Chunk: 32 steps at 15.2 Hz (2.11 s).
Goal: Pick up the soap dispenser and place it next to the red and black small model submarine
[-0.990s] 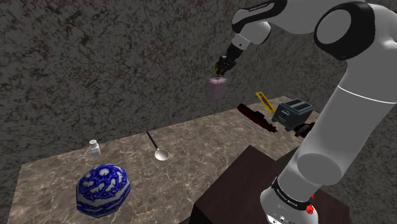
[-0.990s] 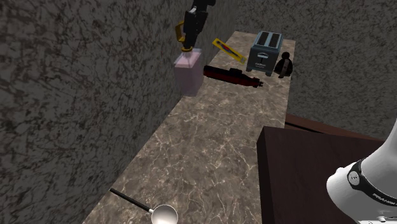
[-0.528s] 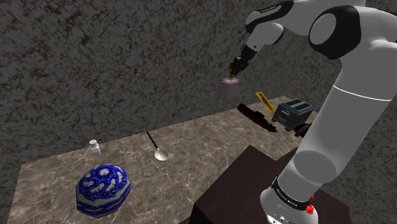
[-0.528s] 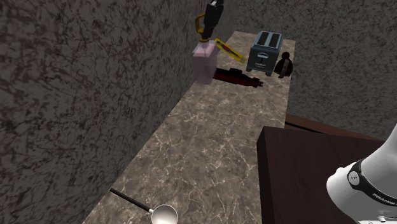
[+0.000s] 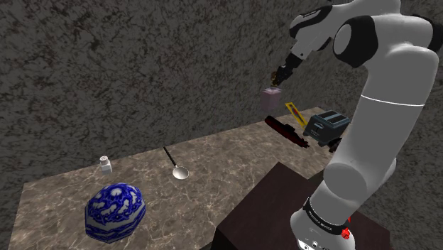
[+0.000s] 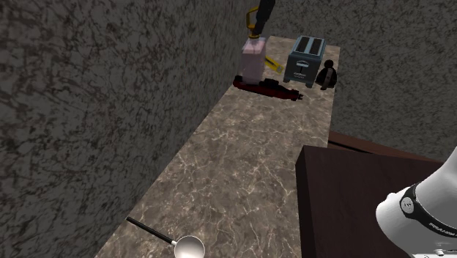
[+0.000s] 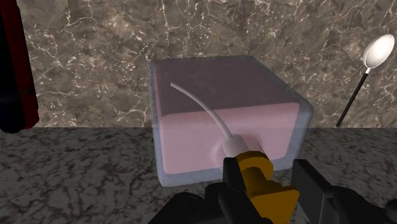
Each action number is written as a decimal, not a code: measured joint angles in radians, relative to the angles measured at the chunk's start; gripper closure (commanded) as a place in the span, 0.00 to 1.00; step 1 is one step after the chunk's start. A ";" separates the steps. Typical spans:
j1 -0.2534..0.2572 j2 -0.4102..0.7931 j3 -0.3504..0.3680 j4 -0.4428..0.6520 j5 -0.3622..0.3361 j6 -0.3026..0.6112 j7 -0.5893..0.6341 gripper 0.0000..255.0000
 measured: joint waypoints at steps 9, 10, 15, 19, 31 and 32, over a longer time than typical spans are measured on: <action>-0.094 0.105 -0.018 0.067 0.064 -0.030 -0.118 1.00; -0.094 0.108 -0.017 0.059 0.068 -0.021 -0.123 1.00; -0.094 0.125 -0.010 0.015 0.086 0.031 -0.150 1.00; -0.096 0.143 -0.004 -0.018 0.104 0.071 -0.174 1.00; -0.108 0.205 0.023 -0.093 0.169 0.181 -0.249 1.00; -0.109 0.211 0.025 -0.097 0.175 0.189 -0.254 1.00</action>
